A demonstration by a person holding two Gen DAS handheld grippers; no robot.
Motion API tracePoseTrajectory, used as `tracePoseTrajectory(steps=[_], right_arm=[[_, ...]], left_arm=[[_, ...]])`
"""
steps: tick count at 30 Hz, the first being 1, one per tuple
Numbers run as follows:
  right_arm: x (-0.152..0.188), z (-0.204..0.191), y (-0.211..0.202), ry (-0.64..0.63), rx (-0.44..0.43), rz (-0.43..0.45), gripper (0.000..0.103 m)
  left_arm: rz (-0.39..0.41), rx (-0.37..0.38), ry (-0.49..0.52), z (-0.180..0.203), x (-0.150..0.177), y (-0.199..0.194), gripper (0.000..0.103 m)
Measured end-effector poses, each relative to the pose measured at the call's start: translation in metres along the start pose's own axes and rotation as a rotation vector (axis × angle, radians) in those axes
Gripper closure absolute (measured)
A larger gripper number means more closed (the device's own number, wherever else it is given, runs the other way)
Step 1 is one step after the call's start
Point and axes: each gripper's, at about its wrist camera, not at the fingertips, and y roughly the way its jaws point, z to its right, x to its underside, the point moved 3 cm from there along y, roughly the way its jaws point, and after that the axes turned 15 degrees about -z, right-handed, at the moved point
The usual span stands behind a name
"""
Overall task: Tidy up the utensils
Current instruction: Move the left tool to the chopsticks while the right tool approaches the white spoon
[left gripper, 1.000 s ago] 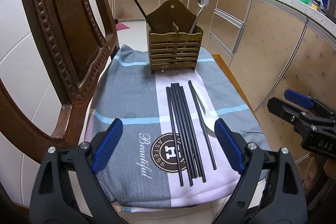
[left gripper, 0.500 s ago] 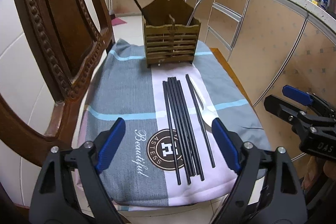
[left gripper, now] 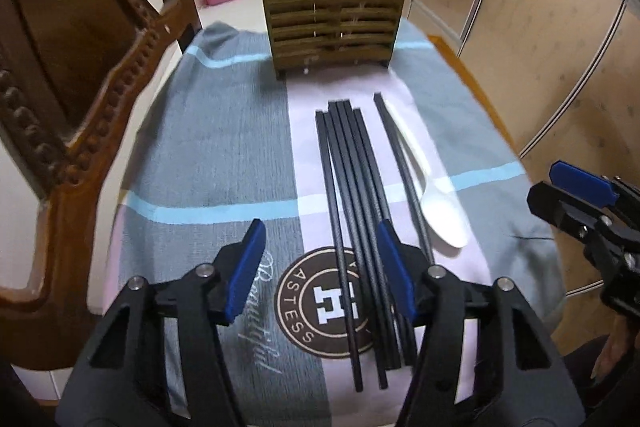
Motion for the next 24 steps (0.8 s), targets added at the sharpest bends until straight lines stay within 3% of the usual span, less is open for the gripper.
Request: tracePoseTrajectory(steps=[6,11,15,24], right_arm=[[0.001,-0.006,0.025,-0.041,-0.008,-0.062,0.047],[-0.007,-0.004,0.029,-0.031,-0.007,-0.053,0.047],[-0.018,-0.003,0.034,-0.030,-0.004,-0.058,0.047],[-0.028,0.008,0.043,-0.017,-0.002,-0.073,0.047]], left_arm=[[-0.032,-0.013,0.014,-0.001,-0.001,0.016,0.049],[-0.018,-0.017,-0.038,-0.017,-0.027,0.019,0.054],[-0.063,0.002,-0.034,-0.018,-0.043,0.035,0.057],[-0.112,-0.019,-0.016,-0.012,-0.055,0.057,0.058]])
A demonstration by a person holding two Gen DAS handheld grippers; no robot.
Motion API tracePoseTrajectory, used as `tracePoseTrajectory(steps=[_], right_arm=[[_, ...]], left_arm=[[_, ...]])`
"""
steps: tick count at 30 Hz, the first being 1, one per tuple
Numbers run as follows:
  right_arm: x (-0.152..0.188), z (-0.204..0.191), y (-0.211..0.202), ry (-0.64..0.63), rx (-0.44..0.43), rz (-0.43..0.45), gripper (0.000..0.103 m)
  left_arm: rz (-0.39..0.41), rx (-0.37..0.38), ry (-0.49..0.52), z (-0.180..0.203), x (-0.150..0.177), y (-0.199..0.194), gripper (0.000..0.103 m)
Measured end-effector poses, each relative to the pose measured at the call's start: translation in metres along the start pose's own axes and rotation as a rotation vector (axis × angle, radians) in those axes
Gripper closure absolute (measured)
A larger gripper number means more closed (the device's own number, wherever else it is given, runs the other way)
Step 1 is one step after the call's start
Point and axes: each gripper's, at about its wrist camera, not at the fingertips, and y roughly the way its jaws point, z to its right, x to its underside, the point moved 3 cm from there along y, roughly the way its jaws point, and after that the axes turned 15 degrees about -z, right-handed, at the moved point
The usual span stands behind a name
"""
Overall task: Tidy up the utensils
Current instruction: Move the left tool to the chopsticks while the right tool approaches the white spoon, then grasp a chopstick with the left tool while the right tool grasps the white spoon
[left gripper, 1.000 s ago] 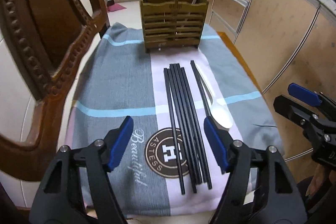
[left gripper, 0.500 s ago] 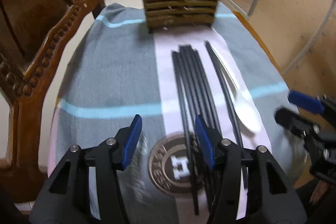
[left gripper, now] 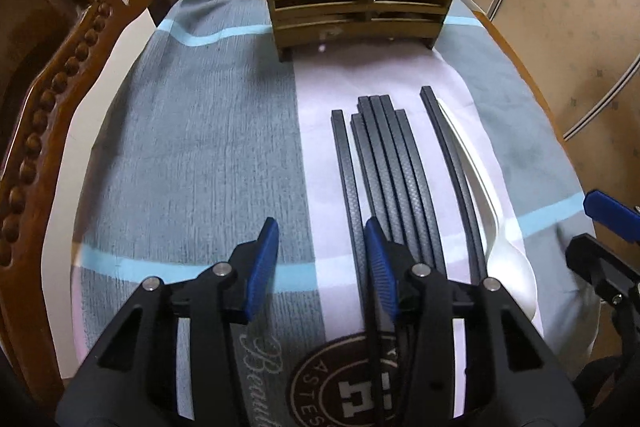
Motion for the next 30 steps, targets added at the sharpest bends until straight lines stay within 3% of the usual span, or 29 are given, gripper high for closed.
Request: tracePoseTrajectory(steps=[8,12,15,19,30], right_arm=[[-0.017,-0.004,0.012,-0.019,0.026,-0.014,0.047],[-0.032,-0.002,0.026,-0.005,0.042,-0.038,0.047],[-0.042,-0.002,0.033,-0.005,0.046,-0.049,0.047],[-0.055,-0.006,0.046,-0.024,0.056,-0.075,0.055],[-0.080,-0.010,0.078,-0.047,0.168,-0.132,0.059]], left_arm=[[0.002,0.004,-0.050,-0.010,-0.042,0.007,0.062],[0.007,0.012,-0.054,-0.013,-0.065,0.010,0.093],[0.006,0.046,-0.067,-0.017,-0.072,0.010,0.096],[0.029,0.076,-0.097,-0.027,-0.071,-0.002,0.096],[0.368,0.152,-0.155,-0.056,-0.045,-0.141,0.096]])
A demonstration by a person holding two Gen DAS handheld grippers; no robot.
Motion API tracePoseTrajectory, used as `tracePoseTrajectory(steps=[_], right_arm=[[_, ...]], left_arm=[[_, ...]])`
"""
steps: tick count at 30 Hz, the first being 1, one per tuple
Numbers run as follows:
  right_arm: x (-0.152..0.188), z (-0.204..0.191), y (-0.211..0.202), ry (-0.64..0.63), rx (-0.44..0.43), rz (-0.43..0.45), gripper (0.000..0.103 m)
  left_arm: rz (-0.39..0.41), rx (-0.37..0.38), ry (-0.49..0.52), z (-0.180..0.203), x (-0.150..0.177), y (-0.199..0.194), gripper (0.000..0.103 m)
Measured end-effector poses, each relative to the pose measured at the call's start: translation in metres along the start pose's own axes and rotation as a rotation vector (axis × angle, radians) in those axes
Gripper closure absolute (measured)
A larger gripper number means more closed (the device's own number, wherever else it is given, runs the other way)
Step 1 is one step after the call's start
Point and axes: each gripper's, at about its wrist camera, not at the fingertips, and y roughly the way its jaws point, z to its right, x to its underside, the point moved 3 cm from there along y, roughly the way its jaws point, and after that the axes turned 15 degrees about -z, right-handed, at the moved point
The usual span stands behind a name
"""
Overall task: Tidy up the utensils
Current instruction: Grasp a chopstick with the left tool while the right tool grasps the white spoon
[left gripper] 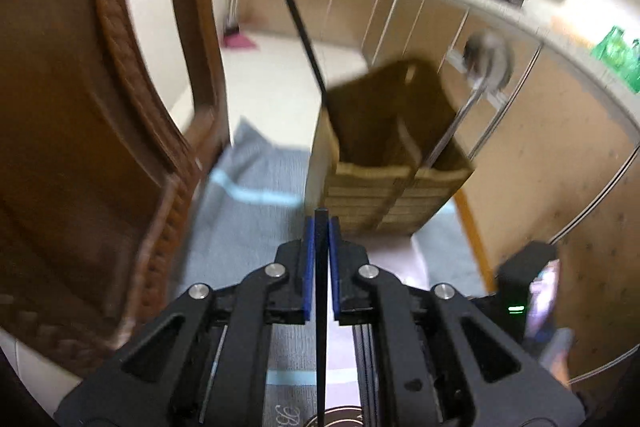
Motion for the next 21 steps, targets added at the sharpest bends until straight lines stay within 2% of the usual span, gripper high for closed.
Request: tracePoseTrajectory(steps=[3,4,5,7,13,21], right_arm=[[-0.008,-0.005,0.003,-0.007,0.021,-0.003,0.070],[-0.011,-0.006,0.004,-0.013,0.031,-0.004,0.075],[-0.013,-0.008,0.004,-0.022,0.041,-0.005,0.086],[-0.016,-0.009,0.004,-0.027,0.033,-0.011,0.093],[-0.016,-0.007,-0.014,-0.015,-0.011,0.037,0.094],[0.018,0.002,-0.105,0.007,-0.080,0.245,0.094]], left_arm=[[0.053,-0.003,0.009,-0.003,0.000,-0.029,0.096],[0.065,-0.003,0.012,-0.002,-0.001,-0.035,0.096],[0.073,-0.005,0.014,-0.002,0.000,-0.041,0.096],[0.100,-0.019,0.018,-0.002,0.006,-0.051,0.096],[0.128,-0.010,0.023,-0.008,0.005,-0.076,0.096],[0.154,0.014,0.045,-0.007,0.013,-0.098,0.096]])
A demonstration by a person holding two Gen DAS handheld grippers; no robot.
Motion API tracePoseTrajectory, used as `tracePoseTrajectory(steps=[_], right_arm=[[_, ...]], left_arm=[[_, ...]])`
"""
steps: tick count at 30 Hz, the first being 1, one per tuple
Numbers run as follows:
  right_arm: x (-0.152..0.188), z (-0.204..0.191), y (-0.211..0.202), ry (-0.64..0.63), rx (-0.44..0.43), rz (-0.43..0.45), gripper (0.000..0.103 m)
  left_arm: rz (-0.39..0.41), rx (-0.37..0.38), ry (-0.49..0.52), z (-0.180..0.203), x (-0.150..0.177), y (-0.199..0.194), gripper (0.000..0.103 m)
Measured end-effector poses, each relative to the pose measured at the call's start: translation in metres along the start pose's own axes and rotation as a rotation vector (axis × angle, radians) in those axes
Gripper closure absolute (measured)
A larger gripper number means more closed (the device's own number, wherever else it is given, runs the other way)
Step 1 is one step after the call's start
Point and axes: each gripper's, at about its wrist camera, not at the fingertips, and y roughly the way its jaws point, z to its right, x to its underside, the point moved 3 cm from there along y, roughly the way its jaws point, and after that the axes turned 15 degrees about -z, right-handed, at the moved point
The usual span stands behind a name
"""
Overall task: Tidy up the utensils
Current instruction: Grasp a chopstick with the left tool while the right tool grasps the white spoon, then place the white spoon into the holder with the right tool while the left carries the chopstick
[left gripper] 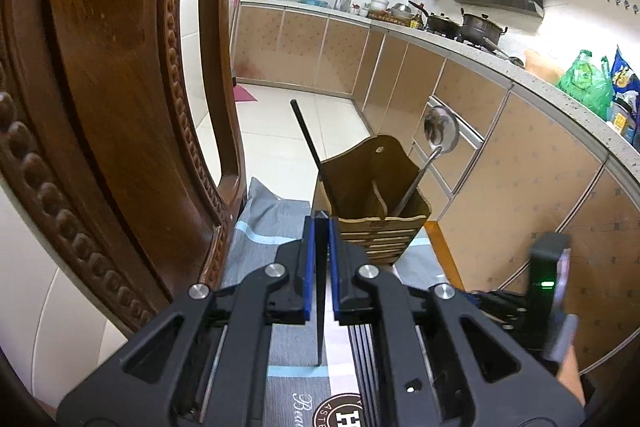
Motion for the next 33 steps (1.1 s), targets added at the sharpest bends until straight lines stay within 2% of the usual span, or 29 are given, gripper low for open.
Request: tracePoseTrajectory(steps=[11,19,23,28,33], right_arm=[[0.017,-0.012,-0.089,0.011,-0.006,0.194,0.094],[0.014,-0.023,-0.115,0.016,0.029,0.272,0.094],[-0.009,-0.021,-0.124,0.035,0.034,0.314,0.094],[-0.064,-0.016,-0.136,0.072,0.042,0.401,0.094],[-0.119,-0.005,-0.118,0.150,0.020,0.470,0.094]], left_arm=[[0.030,0.026,0.023,0.002,0.004,-0.024,0.096],[0.049,0.057,0.039,0.005,0.004,-0.042,0.096],[0.075,0.074,0.032,0.000,0.002,-0.054,0.096],[0.096,0.085,0.023,-0.003,-0.001,-0.065,0.096],[0.094,0.094,0.016,-0.006,-0.001,-0.064,0.096]])
